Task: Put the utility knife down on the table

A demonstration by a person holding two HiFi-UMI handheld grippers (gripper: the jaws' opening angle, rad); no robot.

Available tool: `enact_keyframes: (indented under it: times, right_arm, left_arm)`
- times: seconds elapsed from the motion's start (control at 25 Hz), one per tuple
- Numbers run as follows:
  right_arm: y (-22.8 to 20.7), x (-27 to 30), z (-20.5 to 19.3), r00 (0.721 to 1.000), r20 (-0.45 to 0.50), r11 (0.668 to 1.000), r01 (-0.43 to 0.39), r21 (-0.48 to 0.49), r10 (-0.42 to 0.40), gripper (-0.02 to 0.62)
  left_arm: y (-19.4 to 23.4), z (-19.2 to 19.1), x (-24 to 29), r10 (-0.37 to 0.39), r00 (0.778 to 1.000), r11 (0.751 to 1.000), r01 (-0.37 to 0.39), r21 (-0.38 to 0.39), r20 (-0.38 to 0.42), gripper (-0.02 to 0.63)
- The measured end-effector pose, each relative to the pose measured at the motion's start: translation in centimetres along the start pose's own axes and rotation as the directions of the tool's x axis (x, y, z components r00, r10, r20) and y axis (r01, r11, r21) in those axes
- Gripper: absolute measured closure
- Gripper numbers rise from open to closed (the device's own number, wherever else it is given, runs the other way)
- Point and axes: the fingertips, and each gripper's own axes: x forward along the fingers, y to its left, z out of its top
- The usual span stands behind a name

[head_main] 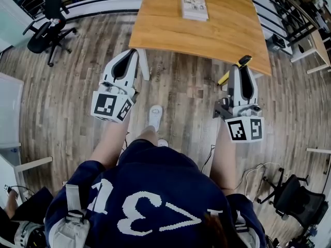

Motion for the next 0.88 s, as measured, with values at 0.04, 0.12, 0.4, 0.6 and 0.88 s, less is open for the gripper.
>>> enact_keyframes:
  times: [0.04, 0.12, 0.4, 0.6, 0.88]
  right_arm:
    - [-0.5, 0.9, -0.3, 1.0, 0.0, 1.0, 0.001, -0.001, -0.001, 0.474]
    - [-1.5, 3.1, -0.8, 1.0, 0.001, 1.0, 0.005, -0.005, -0.005, 0.474]
    - [-4.3, 11.6, -2.1, 1.0, 0.021, 0.999, 0.02, -0.033, -0.02, 0.474]
    - [-5.0, 17.3, -3.3, 0.999, 0.038, 0.999, 0.027, -0.024, -0.026, 0.474]
    - [-6.3, 20.3, -4.9, 0.998, 0.019, 0.998, 0.06, -0.02, -0.06, 0.474]
  left_arm:
    - [0.4, -0.2, 1.1, -0.004, 1.0, 1.0, 0.004, -0.001, 0.003, 0.588]
    - [1.6, -0.8, 3.4, -0.011, 1.0, 1.0, 0.011, -0.003, 0.006, 0.588]
    - [6.7, -2.8, 11.6, -0.048, 0.999, 0.999, 0.048, -0.007, 0.01, 0.588]
    - [10.6, -4.0, 16.4, -0.073, 0.997, 0.997, 0.073, 0.008, -0.006, 0.588]
    - [13.5, -6.6, 19.0, -0.092, 0.995, 0.996, 0.092, -0.015, -0.037, 0.588]
